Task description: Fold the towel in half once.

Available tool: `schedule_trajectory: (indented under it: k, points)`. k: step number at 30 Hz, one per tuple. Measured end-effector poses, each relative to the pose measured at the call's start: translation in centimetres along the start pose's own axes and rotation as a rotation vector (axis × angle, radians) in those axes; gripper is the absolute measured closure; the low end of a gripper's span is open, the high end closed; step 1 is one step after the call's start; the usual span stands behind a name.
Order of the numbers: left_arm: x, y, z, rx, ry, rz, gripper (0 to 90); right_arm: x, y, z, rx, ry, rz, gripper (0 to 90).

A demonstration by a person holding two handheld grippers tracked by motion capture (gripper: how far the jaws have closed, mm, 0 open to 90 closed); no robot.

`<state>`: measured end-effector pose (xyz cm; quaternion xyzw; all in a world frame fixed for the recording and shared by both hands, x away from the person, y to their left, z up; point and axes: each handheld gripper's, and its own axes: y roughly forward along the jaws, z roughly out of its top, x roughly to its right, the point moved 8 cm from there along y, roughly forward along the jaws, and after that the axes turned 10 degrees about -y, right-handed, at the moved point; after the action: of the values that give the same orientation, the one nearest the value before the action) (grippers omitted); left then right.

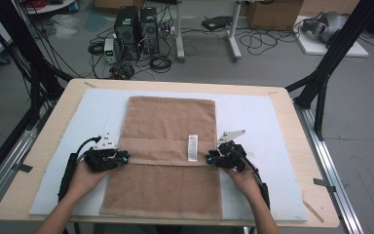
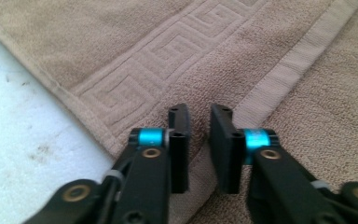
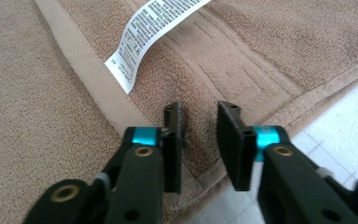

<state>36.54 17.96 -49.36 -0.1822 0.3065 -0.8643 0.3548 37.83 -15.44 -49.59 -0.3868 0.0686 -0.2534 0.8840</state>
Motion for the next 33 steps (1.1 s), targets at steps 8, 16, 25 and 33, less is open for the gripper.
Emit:
schedule_trajectory:
  k: [8, 16, 25, 33]
  points:
    - [0.0, -0.1, 0.2, -0.006, -0.002, 0.008, 85.8, 0.0, -0.1, 0.2, 0.000, -0.005, 0.010, 84.6]
    - [0.2, -1.5, 1.0, 0.052, -0.024, 0.003, 86.6, -0.2, -1.4, 1.2, 0.023, -0.013, 0.020, 85.0]
    - [1.8, -4.6, 1.3, 0.089, 0.022, -0.007, 86.7, -2.0, -4.8, 2.7, 0.077, -0.051, 0.054, 84.9]
    - [5.8, -9.4, -1.0, 0.154, 0.082, -0.027, 86.8, -7.1, -8.8, 2.6, 0.141, -0.091, 0.104, 85.0]
